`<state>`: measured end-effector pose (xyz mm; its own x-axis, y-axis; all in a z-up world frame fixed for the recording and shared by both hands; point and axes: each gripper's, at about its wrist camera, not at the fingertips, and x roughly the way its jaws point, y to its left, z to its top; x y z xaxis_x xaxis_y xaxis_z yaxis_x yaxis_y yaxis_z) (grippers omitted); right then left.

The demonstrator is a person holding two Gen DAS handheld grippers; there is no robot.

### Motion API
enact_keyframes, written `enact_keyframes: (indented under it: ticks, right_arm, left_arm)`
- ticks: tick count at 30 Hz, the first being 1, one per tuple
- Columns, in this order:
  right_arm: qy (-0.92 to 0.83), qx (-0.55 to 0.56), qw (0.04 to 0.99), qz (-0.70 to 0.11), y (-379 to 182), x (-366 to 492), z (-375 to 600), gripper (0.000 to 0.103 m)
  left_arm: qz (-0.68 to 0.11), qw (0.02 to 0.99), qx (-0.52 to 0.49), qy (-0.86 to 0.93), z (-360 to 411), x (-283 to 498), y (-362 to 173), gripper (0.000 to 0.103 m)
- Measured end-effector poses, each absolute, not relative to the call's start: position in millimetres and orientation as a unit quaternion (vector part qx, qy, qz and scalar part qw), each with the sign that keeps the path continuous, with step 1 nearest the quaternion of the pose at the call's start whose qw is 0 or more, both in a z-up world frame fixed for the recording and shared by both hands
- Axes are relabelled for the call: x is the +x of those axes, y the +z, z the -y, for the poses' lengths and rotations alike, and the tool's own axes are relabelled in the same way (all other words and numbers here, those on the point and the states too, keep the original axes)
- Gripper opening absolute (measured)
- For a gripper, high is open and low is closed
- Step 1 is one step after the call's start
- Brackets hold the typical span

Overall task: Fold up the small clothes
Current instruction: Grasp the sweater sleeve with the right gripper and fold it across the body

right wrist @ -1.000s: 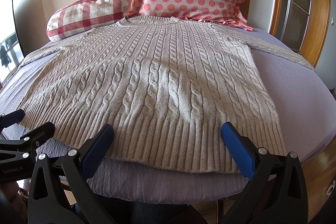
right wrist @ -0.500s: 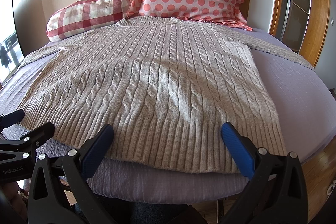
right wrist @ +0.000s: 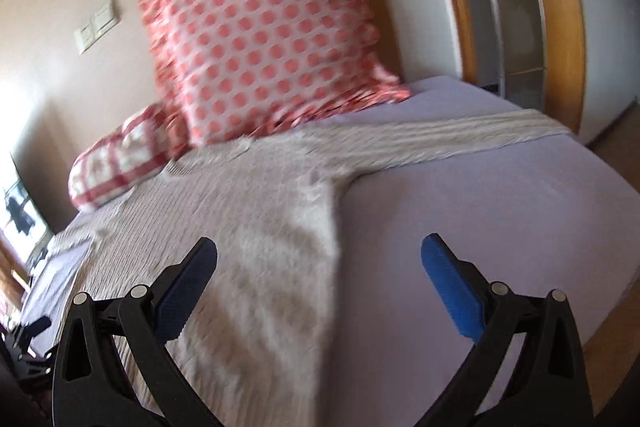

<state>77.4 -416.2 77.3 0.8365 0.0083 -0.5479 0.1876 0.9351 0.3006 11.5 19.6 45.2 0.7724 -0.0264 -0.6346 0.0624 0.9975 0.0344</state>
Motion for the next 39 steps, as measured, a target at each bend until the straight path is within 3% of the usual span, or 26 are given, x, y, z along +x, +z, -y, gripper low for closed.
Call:
enact_keyframes:
  ticks: [3,5,7,12,14,18,20,23,26,32,36,39]
  right_arm:
    - [-0.129,0.232,0.916,-0.3,73,121,499,0.101]
    - [-0.174,0.266,0.894,-0.315,62,147,546,0.073]
    - [-0.207,0.303,0.87,-0.329,48,169,585,0.058]
    - [-0.267,0.401,0.814,-0.325,14,198,651,0.045]
    - [-0.282,0.417,0.798,-0.33,3,206,660,0.043]
    - [-0.313,0.425,0.789,-0.315,-1,211,665,0.03]
    - [-0.311,0.422,0.793,-0.31,-4,212,669,0.011]
    - [-0.285,0.421,0.814,-0.281,5,208,666,0.009]
    - [-0.224,0.362,0.873,-0.238,54,214,624,0.008]
    - [0.035,0.272,0.941,-0.201,159,239,441,0.008]
    - [0.209,0.219,0.923,-0.236,170,258,293,0.008]
    - [0.287,0.156,0.885,-0.333,134,272,191,0.009]
  left_arm:
    - [-0.306,0.952,-0.014,-0.025,-42,30,66,0.101]
    - [-0.289,0.956,-0.046,-0.031,-58,45,75,0.101]
    - [-0.278,0.957,-0.078,-0.042,-73,59,80,0.101]
    - [-0.282,0.95,-0.125,-0.041,-107,92,80,0.101]
    - [-0.287,0.949,-0.13,-0.023,-119,100,77,0.101]
    - [-0.295,0.944,-0.148,-0.001,-142,114,73,0.101]
    - [-0.294,0.942,-0.162,-0.005,-154,118,72,0.101]
    - [-0.29,0.94,-0.178,-0.013,-174,123,73,0.101]
    - [-0.289,0.935,-0.206,-0.003,-207,127,74,0.101]
    - [-0.286,0.904,-0.317,0.03,-286,143,68,0.098]
    - [-0.291,0.887,-0.355,0.051,-319,159,61,0.093]
    - [-0.307,0.87,-0.379,0.077,-338,173,49,0.091]
